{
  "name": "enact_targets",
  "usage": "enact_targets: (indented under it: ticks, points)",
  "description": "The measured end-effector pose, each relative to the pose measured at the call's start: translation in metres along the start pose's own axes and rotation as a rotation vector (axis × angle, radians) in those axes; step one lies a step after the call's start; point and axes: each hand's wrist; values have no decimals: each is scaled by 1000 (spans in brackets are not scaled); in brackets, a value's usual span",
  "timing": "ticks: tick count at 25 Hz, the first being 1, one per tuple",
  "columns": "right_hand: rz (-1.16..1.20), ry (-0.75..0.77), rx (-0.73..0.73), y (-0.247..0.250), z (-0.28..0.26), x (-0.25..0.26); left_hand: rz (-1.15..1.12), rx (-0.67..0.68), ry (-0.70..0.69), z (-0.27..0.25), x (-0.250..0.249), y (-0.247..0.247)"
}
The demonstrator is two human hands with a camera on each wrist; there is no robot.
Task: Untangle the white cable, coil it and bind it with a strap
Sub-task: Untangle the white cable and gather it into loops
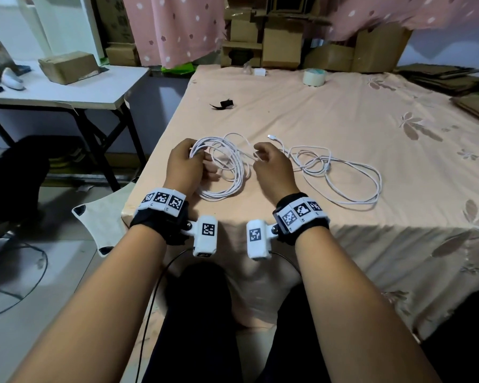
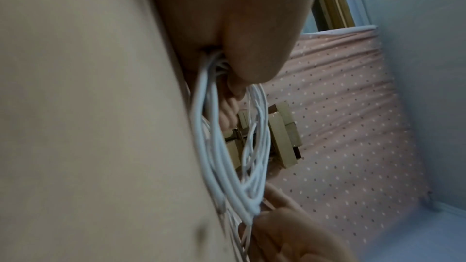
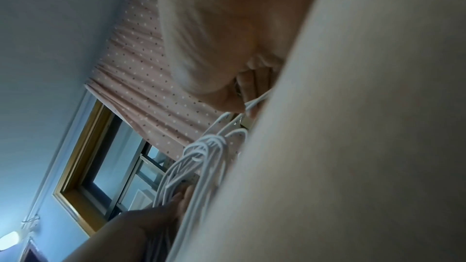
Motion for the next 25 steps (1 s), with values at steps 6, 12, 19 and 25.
enact_targets:
  ticks: [6, 12, 19, 25]
  points:
    - [-251, 18, -267, 6, -1, -4, -12, -234, 55, 14, 6, 13]
    - [-237, -50, -335, 12, -10, 2, 26, -519, 54, 12, 4, 22]
    - [39, -35, -476, 23, -23, 19, 79, -573, 28, 6, -1, 19]
    - [-364, -238, -505, 78, -30, 17, 208, -507, 13, 7, 3, 18]
Point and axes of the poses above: each hand's wrist, its own z-axis towards the middle knuckle, its own y-axis out of the back of the hand, x = y × z, and after that the axes turned 8 degrees about -y, right-handed
